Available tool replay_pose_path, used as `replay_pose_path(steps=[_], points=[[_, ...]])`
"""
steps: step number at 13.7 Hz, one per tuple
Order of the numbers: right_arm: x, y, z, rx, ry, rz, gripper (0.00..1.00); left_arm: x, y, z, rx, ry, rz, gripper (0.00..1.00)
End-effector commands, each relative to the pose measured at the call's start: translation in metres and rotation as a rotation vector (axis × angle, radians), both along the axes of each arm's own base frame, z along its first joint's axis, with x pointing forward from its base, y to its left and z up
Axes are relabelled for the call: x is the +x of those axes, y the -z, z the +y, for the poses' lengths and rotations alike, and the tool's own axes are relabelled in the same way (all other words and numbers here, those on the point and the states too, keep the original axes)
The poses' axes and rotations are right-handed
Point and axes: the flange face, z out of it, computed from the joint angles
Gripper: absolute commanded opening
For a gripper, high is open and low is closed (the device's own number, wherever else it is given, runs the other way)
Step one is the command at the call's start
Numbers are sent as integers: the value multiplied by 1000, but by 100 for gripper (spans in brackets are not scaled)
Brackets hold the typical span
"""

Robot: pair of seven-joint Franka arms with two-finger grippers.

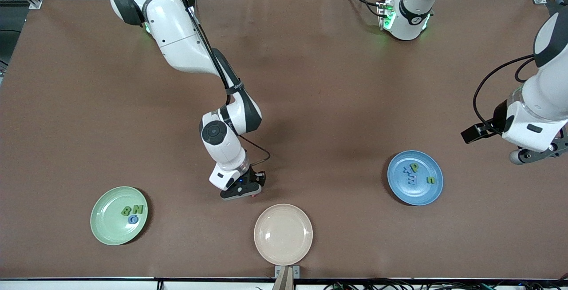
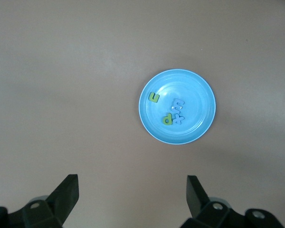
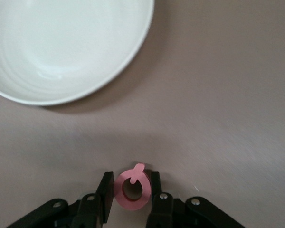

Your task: Sort upper and lower case letters into plates

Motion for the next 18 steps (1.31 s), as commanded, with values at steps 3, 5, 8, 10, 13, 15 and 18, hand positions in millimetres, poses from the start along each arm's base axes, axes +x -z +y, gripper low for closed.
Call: replay_pose_path(steps=[3, 5, 8, 10, 13, 15, 18], points=[[49, -78, -108, -123, -19, 160, 0, -13, -26, 3, 39, -43, 30, 100], [71, -93, -187, -218, -157, 126, 1, -21, -37, 7, 7, -62, 46, 100], [89, -92, -302, -285, -274, 131, 1, -34, -64, 27, -78, -85, 29, 100], [93, -83, -362, -297, -285, 136, 4, -49, -81, 46, -124, -36, 22, 100], [93, -65, -390, -295, -231, 115, 100, -84, -94, 54, -105, 77, 30, 100], [92, -70, -393, -268, -208, 105, 100, -96, -103, 44, -108, 98, 19, 100], [93, -110, -399, -243, -174, 68, 100, -108, -114, 32, -104, 119, 3, 100]])
